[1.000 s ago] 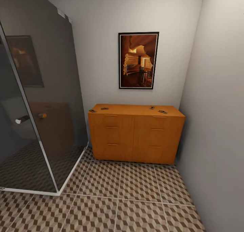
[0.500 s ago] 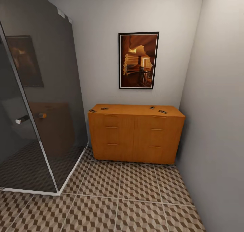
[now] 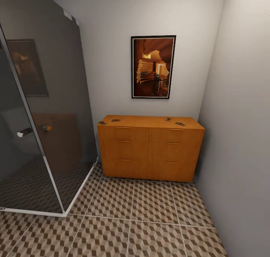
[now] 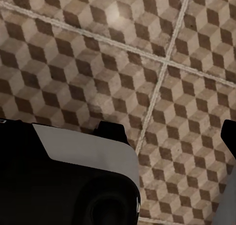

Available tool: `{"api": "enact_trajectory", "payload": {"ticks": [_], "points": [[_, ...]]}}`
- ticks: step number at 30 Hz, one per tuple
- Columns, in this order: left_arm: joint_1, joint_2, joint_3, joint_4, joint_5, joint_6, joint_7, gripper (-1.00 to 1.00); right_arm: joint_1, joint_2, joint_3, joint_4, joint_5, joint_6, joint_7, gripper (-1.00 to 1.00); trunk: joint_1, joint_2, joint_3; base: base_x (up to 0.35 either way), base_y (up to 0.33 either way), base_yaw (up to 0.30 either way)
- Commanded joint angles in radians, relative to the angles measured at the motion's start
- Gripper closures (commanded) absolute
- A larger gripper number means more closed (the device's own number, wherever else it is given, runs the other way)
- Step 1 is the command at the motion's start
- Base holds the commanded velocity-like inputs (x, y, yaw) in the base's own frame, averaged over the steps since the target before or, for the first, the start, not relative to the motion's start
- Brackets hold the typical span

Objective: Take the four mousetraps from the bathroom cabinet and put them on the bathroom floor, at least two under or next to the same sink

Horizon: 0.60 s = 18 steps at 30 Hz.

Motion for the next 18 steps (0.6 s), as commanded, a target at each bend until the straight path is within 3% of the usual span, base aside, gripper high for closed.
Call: {"api": "enact_trajectory", "payload": {"ticks": [1, 13, 18], "points": [[-0.001, 0.0, -0.007, 0.001, 0.001, -0.004, 0.003, -1.0, -0.001, 0.0, 0.001, 0.001, 0.011, -0.001, -0.005, -1.0, 0.0, -0.001, -0.001, 0.0, 0.0, 0.0], [-0.001, -0.004, -0.007, 0.001, 0.001, -0.004, 0.003, -1.0, -0.001, 0.006, 0.001, 0.001, 0.01, -0.001, -0.004, -1.0, 0.0, -0.001, -0.001, 0.0, 0.0, 0.0], [-0.001, -0.036, -0.007, 0.001, 0.001, -0.003, 0.002, -1.0, -0.001, 0.018, -0.003, 0.001, 0.004, 0.0, -0.003, -1.0, 0.0, -0.001, -0.001, 0.0, 0.0, 0.0]]}}
